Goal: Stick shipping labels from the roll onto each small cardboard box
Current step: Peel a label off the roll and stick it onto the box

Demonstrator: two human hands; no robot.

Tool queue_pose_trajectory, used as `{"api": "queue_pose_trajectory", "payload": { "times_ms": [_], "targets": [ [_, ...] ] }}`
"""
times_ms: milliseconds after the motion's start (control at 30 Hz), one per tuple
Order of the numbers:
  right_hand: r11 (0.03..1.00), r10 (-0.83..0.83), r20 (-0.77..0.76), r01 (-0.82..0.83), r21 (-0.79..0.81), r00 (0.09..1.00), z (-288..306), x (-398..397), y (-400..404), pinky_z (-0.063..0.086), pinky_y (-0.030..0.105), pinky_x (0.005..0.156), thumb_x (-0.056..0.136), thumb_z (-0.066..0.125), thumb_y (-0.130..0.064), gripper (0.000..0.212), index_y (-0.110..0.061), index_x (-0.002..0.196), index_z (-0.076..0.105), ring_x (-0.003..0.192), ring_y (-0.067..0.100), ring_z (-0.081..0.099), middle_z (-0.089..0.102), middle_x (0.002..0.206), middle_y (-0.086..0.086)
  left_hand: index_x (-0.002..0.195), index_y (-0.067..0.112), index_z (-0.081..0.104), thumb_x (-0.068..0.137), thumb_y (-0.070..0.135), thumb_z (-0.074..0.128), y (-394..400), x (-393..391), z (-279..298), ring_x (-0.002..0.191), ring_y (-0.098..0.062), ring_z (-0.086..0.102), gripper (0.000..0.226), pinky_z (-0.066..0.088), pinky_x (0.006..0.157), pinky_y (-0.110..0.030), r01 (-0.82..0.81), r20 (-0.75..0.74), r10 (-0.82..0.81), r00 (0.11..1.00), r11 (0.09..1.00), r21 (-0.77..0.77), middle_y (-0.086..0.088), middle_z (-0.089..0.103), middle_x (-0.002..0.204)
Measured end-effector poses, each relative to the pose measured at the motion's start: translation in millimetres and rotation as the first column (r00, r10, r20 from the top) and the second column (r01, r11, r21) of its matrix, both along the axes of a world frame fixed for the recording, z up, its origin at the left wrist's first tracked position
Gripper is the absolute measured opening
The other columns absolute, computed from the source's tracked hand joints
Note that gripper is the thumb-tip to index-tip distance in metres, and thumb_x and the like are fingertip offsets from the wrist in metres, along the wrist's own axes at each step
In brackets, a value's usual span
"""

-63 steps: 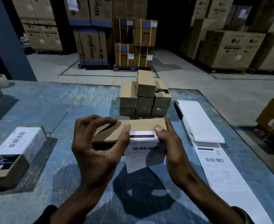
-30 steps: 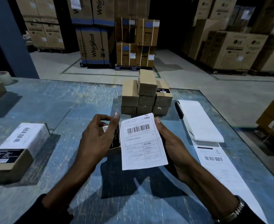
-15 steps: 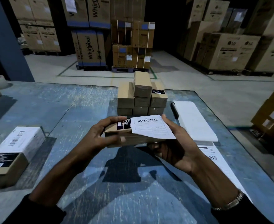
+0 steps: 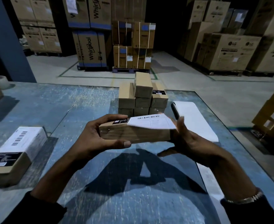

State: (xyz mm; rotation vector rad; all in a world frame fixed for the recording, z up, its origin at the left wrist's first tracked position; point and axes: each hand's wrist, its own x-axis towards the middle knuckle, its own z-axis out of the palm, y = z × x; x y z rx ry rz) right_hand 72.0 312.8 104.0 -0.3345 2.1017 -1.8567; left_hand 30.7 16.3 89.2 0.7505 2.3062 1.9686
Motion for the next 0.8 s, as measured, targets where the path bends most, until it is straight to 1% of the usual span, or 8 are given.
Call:
{"api": "queue_pose_trajectory", "payload": {
  "times_ms": [100, 167, 300, 400, 500, 567, 700, 800],
  "targets": [
    [0.965, -0.008, -0.286, 0.082, 0.249, 0.958, 2, 0, 3, 0.040, 0.040, 0.118, 0.069, 0.092, -0.063, 0.113, -0.066, 0.157, 0.022, 0.154, -0.001, 0.033, 0.033, 0.167, -0.022, 0.112, 0.034, 0.079, 0.061, 0.013, 0.103, -1, 1, 1, 0.104, -0.020, 0.077, 0.060, 0.062, 0.080, -0.027, 0.040, 0.020, -0.040, 0.999, 0.999, -0.018, 0.001, 0.079, 0.113],
    [0.936, 0.044, -0.422, 0.109, 0.333, 0.906, 3, 1, 0, 0.036, 0.036, 0.122, 0.070, 0.100, -0.040, 0.113, -0.057, 0.159, 0.031, 0.153, -0.007, 0.030, 0.033, 0.166, -0.029, 0.109, 0.035, 0.079, 0.060, 0.019, 0.101, 0, 1, -1, 0.101, -0.019, 0.076, 0.056, 0.062, 0.079, -0.028, 0.058, 0.042, -0.056, 0.998, 0.997, -0.043, 0.000, 0.079, 0.109],
    [0.902, 0.133, -0.569, 0.138, 0.408, 0.811, 3, 3, 3, 0.041, 0.019, 0.117, 0.071, 0.100, -0.032, 0.091, -0.035, 0.150, 0.054, 0.153, 0.002, 0.038, 0.039, 0.165, -0.023, 0.110, 0.027, 0.078, 0.059, 0.031, 0.097, 2, -3, -5, 0.097, -0.023, 0.076, 0.055, 0.064, 0.081, -0.036, 0.112, 0.143, -0.113, 0.983, 0.994, 0.015, -0.006, 0.078, 0.105],
    [0.937, 0.079, -0.556, 0.129, 0.325, 0.827, 0, 2, 6, 0.049, 0.034, 0.116, 0.071, 0.100, -0.024, 0.082, -0.032, 0.143, 0.060, 0.137, 0.007, 0.059, 0.065, 0.144, -0.018, 0.112, 0.025, 0.078, 0.060, 0.040, 0.093, 2, -6, -9, 0.102, -0.030, 0.075, 0.056, 0.061, 0.085, -0.038, 0.158, 0.194, -0.155, 0.969, 0.987, 0.002, -0.009, 0.079, 0.110],
    [0.955, 0.027, -0.530, 0.136, 0.265, 0.848, -3, 1, 6, 0.055, 0.031, 0.109, 0.070, 0.099, -0.015, 0.079, -0.029, 0.139, 0.063, 0.127, 0.008, 0.068, 0.073, 0.133, -0.015, 0.115, 0.027, 0.078, 0.061, 0.045, 0.090, 1, -7, -11, 0.108, -0.033, 0.073, 0.058, 0.057, 0.087, -0.040, 0.197, 0.216, -0.184, 0.959, 0.980, -0.038, -0.007, 0.079, 0.114],
    [0.958, -0.004, -0.508, 0.148, 0.244, 0.861, -7, -1, 8, 0.056, 0.030, 0.107, 0.070, 0.099, -0.010, 0.077, -0.025, 0.137, 0.065, 0.124, 0.009, 0.070, 0.076, 0.130, -0.013, 0.116, 0.033, 0.078, 0.059, 0.045, 0.091, -1, -7, -8, 0.108, -0.023, 0.074, 0.059, 0.060, 0.083, -0.029, 0.217, 0.215, -0.200, 0.956, 0.974, -0.060, 0.000, 0.079, 0.117],
    [0.977, -0.031, -0.386, 0.109, 0.182, 0.922, -16, -3, 4, 0.058, 0.031, 0.104, 0.072, 0.097, -0.005, 0.069, -0.024, 0.133, 0.069, 0.120, 0.012, 0.073, 0.078, 0.125, -0.009, 0.115, 0.038, 0.079, 0.059, 0.044, 0.104, -9, -9, -3, 0.113, -0.002, 0.070, 0.061, 0.056, 0.087, -0.016, 0.124, -0.003, -0.130, 0.992, 0.949, -0.291, 0.019, 0.076, 0.118],
    [0.978, -0.007, -0.335, 0.076, 0.194, 0.942, -27, -5, -6, 0.058, 0.027, 0.100, 0.075, 0.095, -0.003, 0.063, -0.019, 0.131, 0.071, 0.118, 0.012, 0.074, 0.079, 0.123, -0.006, 0.108, 0.030, 0.078, 0.063, 0.033, 0.102, -5, -6, -6, 0.103, -0.001, 0.072, 0.051, 0.053, 0.079, -0.013, 0.124, -0.079, -0.170, 0.982, 0.906, -0.404, 0.021, 0.077, 0.107]
  ]
}}
